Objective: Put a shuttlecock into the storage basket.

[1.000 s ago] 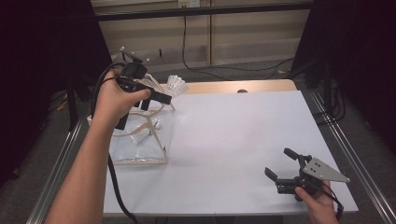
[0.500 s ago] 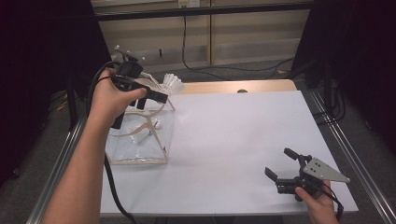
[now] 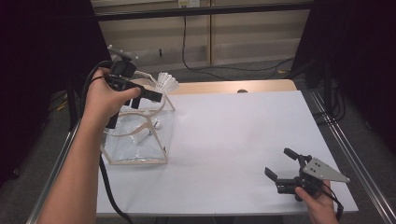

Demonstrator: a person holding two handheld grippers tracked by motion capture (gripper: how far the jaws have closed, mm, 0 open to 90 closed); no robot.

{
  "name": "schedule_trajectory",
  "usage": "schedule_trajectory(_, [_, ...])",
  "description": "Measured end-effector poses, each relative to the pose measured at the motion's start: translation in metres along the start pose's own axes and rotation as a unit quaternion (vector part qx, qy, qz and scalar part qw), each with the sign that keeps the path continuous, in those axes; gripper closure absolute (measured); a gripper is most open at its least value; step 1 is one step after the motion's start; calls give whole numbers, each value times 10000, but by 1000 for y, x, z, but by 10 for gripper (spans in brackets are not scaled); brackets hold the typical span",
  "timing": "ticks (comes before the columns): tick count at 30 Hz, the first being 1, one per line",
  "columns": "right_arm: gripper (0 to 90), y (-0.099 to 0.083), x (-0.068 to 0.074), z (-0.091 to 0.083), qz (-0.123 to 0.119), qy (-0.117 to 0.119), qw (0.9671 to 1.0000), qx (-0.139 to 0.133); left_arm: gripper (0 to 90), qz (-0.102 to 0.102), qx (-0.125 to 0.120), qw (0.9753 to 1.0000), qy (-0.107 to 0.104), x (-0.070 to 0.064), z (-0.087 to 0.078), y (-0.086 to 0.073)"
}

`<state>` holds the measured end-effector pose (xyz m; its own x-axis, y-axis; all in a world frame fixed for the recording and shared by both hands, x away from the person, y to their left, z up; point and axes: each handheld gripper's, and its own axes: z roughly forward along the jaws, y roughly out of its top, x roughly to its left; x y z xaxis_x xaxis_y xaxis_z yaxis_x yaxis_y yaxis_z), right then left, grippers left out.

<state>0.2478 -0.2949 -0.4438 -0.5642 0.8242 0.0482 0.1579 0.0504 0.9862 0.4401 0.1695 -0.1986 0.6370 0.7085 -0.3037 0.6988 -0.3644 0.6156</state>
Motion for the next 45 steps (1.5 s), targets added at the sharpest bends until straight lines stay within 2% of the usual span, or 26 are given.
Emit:
schedule_trajectory(27, [15,0,0,0,-3,-1,10000,0,658,-36,-57,9999,99,10,-7,-4])
schedule_trajectory(29, [15,0,0,0,0,-3,10000,0,658,-85,-85,9999,102,10,-8,-5])
schedule_trajectory(45, [15,0,0,0,-2,-1,10000,1,658,-60,-133,9997,213,17,-12,-8])
